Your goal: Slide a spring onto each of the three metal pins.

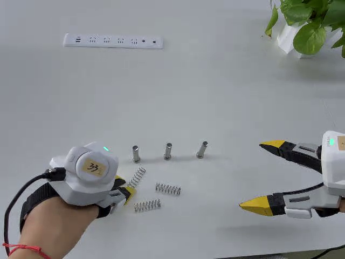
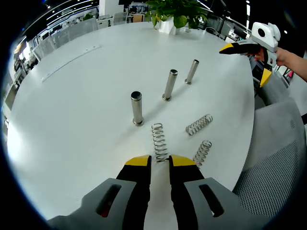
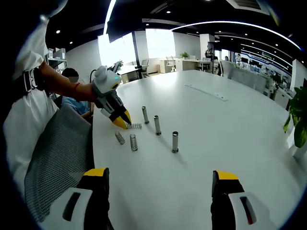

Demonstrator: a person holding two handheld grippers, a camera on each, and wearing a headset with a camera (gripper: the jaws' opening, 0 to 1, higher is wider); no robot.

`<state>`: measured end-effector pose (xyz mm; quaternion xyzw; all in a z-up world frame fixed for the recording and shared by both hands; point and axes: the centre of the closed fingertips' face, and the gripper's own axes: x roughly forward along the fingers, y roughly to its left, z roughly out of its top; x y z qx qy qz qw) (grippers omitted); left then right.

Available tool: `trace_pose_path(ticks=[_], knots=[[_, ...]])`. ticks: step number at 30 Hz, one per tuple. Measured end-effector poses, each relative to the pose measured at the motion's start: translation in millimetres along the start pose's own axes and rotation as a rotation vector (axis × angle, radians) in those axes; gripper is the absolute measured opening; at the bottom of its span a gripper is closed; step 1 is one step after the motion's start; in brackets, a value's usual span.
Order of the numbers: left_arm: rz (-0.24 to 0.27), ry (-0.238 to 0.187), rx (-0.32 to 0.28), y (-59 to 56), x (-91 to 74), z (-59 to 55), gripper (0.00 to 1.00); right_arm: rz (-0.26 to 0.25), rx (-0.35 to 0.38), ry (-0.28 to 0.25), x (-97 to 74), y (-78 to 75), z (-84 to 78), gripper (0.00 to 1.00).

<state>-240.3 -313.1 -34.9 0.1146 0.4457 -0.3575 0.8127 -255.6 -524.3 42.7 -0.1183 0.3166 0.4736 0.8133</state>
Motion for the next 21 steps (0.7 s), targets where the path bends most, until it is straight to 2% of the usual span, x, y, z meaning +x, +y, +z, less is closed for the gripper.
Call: trace_pose_path(ticks=[8, 21], knots=[[0.006, 0.02, 0.054, 5.1, -0.4, -0.6, 0.08, -0.003, 0.005, -0.002, 0.8, 0.6, 0.1, 0.88], [-0.013, 0.036, 0.084, 6.1, 2.0, 3.4, 0.1, -0.01, 0.011, 0.01, 0.0, 2.0, -3.2, 0.87]])
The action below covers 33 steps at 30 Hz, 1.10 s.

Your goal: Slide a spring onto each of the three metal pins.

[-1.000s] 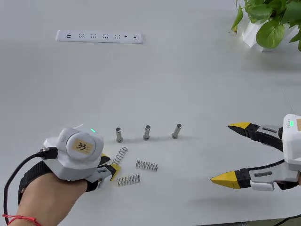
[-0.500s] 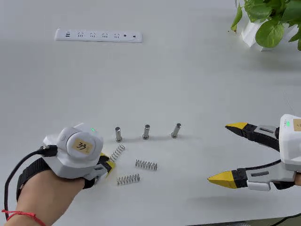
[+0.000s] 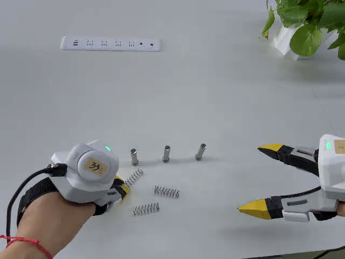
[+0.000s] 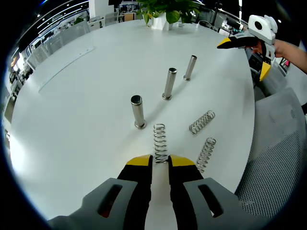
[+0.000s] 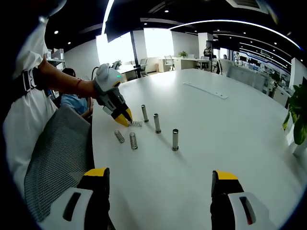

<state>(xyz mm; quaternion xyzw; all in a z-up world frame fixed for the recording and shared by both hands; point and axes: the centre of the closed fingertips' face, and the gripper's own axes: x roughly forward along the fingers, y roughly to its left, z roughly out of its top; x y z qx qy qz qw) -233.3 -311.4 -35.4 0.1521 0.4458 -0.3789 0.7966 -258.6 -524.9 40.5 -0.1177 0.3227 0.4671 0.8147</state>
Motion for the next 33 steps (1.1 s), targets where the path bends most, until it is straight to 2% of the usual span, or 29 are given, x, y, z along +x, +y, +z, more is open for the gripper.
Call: trace_pose_path(ticks=[6, 10, 15, 27, 33], knots=[[0.001, 0.007, 0.028, 1.9, 0.3, 0.3, 0.08, -0.002, 0.0, 0.0, -0.5, -0.3, -0.1, 0.87], [-0.013, 0.016, 0.088, 1.3, -0.3, -0.3, 0.08, -0.003, 0.0, 0.0, -0.9, -0.7, -0.1, 0.87], [-0.027, 0.023, 0.117, 1.0, -0.4, -0.6, 0.07, -0.004, 0.002, 0.0, -0.7, -1.1, -0.3, 0.86], [-0.056, 0.015, 0.113, -4.4, -4.7, -7.4, 0.07, 0.001, 0.004, 0.005, 0.7, 2.0, -1.8, 0.85], [-0.065, -0.007, 0.103, -7.9, -10.5, -6.0, 0.07, 0.007, 0.001, 0.002, 2.0, 3.8, -0.2, 0.85]])
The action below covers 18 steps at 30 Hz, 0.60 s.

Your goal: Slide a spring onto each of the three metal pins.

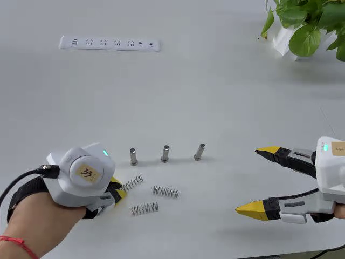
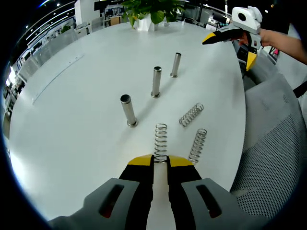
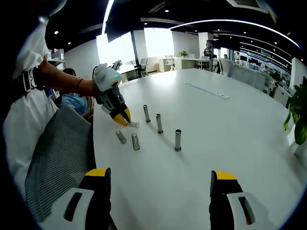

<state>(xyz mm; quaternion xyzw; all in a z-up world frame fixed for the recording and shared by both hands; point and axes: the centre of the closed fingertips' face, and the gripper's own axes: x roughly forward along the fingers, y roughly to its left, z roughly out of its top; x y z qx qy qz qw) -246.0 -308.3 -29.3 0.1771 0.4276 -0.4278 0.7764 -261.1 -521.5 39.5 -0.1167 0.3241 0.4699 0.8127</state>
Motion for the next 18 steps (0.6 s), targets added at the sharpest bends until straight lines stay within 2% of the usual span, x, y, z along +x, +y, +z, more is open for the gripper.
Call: trace_pose_path(ticks=[6, 11, 13, 18], knots=[[-0.009, -0.037, -0.003, -4.2, -10.2, 5.0, 0.07, 0.003, -0.011, -0.008, -1.3, 3.5, 8.2, 0.85], [-0.014, -0.079, -0.006, -7.1, -22.1, 10.2, 0.07, 0.01, -0.021, -0.029, -3.5, 7.6, 22.0, 0.83], [-0.013, -0.095, -0.009, -8.4, -27.4, 13.4, 0.07, 0.018, -0.029, -0.035, -3.1, 10.9, 29.3, 0.8], [-0.022, -0.155, -0.004, -15.0, -38.9, 26.5, 0.07, 0.046, -0.019, -0.1, 2.2, 22.4, 58.8, 0.74]])
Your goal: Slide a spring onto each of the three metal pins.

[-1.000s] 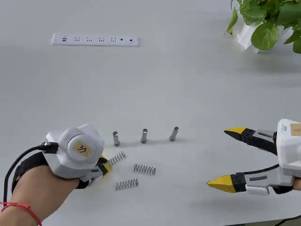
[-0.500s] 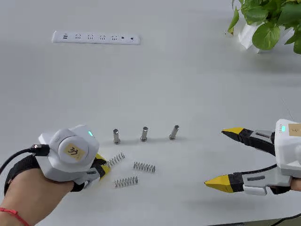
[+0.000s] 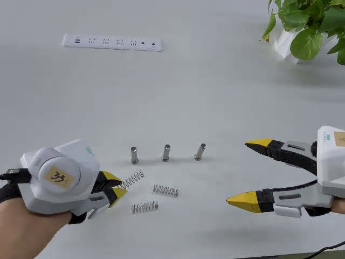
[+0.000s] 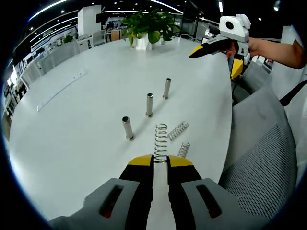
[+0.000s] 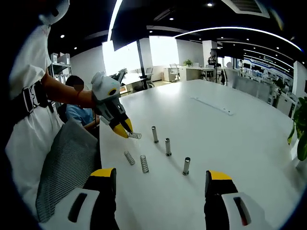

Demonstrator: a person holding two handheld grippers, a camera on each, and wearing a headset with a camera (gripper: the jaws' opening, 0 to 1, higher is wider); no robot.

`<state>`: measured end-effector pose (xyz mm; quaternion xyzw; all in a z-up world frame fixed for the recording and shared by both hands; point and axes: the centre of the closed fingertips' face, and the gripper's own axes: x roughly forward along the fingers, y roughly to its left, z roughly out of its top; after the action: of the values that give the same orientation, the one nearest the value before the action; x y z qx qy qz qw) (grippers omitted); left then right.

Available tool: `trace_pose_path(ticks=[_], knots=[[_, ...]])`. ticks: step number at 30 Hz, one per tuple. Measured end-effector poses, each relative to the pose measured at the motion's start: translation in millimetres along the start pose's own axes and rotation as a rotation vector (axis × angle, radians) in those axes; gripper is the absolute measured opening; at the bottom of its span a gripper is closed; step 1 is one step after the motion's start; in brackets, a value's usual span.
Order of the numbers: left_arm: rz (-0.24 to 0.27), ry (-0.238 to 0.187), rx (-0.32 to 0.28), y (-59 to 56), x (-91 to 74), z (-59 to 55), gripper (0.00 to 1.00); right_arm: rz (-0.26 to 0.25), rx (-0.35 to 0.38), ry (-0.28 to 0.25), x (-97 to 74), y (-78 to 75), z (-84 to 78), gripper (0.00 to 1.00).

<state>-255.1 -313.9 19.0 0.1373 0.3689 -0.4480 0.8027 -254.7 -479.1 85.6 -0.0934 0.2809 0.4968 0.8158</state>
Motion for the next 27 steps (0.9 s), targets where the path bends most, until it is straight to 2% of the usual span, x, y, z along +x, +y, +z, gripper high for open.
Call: trace_pose_path(ticks=[7, 11, 14, 19, 24, 27], knots=[[-0.013, -0.107, -0.015, -9.5, -13.1, 28.4, 0.07, 0.055, 0.041, -0.083, 16.8, 19.1, 36.8, 0.61], [-0.023, -0.175, -0.023, -16.9, -19.6, 46.9, 0.07, 0.079, 0.113, -0.138, 24.8, 25.5, 54.7, 0.52], [-0.028, -0.204, -0.028, -21.0, -21.8, 55.2, 0.07, 0.083, 0.153, -0.143, 30.8, 26.5, 58.8, 0.45], [-0.047, -0.246, -0.012, -28.2, -24.6, 67.5, 0.07, 0.103, 0.208, -0.189, 40.5, 27.5, 69.5, 0.39], [-0.051, -0.299, -0.033, -26.6, -30.9, 80.0, 0.07, 0.115, 0.258, -0.215, 47.5, 29.5, 72.3, 0.35], [-0.057, -0.316, -0.029, -27.4, -32.2, 84.3, 0.07, 0.129, 0.294, -0.241, 49.6, 31.2, 77.9, 0.32]])
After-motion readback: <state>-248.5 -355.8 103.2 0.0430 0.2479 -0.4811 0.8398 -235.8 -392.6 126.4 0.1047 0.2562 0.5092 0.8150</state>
